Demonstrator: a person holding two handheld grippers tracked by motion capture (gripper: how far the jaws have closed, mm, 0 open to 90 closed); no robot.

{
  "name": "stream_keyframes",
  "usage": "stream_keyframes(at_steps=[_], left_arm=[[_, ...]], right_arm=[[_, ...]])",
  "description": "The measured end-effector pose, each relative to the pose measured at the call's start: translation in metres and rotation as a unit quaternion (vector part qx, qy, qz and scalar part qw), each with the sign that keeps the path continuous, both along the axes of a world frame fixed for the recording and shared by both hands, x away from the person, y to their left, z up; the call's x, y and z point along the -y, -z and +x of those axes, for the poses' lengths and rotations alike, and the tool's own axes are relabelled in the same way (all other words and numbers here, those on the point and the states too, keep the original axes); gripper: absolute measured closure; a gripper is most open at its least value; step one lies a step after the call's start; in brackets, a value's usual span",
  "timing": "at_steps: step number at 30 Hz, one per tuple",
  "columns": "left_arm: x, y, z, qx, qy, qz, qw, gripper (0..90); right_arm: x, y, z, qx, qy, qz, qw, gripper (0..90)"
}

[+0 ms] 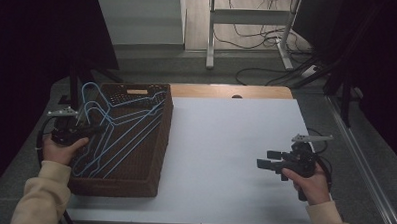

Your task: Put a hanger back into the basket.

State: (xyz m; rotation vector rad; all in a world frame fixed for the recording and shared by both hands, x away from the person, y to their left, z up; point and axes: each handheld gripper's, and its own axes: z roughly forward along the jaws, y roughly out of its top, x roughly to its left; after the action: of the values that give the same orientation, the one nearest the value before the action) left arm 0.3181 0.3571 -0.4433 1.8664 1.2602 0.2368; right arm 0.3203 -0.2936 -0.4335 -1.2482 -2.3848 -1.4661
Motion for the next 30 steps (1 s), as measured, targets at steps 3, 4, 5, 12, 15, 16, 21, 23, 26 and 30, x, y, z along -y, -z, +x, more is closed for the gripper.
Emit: stream_keyframes(at_steps=[3,4,5,12,15,16,21,23,26,30], left_arm=[[0.004,0.002,0.001,-0.006,0.004,0.014,0.9999,57.2],[0.005,0.001,0.001,-0.004,0.005,0.017,0.9998,50.4],[0.007,0.000,0.000,-0.001,0.004,0.019,0.9998,44.8],[0.019,-0.012,-0.006,0.021,0.027,0.013,0.9993,33.4],[0.027,-0.014,-0.009,0.025,0.044,0.008,0.9987,31.9],[0.031,-0.015,-0.011,0.027,0.051,0.005,0.9983,31.4],[0.049,-0.016,-0.021,0.032,0.079,0.002,0.9963,28.7],[0.056,-0.016,-0.025,0.033,0.090,-0.007,0.9953,27.6],[0.067,-0.014,-0.031,0.033,0.103,-0.011,0.9941,27.0],[0.078,-0.017,-0.039,0.040,0.109,-0.003,0.9932,26.6]], right_arm=[[0.000,0.000,0.000,-0.001,0.000,0.000,1.0000,22.1],[0.000,0.000,0.000,-0.001,0.000,0.000,1.0000,22.1],[0.000,0.000,0.000,-0.002,0.000,0.000,1.0000,22.1],[0.000,0.000,0.000,0.000,-0.001,0.000,1.0000,22.0],[-0.001,0.000,0.000,-0.003,-0.002,0.000,1.0000,21.8],[-0.002,0.000,0.000,-0.003,-0.002,0.000,1.0000,21.7],[-0.004,0.002,0.000,0.008,0.006,-0.019,0.9998,18.7],[-0.005,0.002,0.001,0.010,0.012,-0.024,0.9996,18.4],[-0.006,0.002,0.001,0.014,0.015,-0.029,0.9994,17.8],[-0.009,0.004,0.000,0.023,0.015,-0.043,0.9987,17.5]])
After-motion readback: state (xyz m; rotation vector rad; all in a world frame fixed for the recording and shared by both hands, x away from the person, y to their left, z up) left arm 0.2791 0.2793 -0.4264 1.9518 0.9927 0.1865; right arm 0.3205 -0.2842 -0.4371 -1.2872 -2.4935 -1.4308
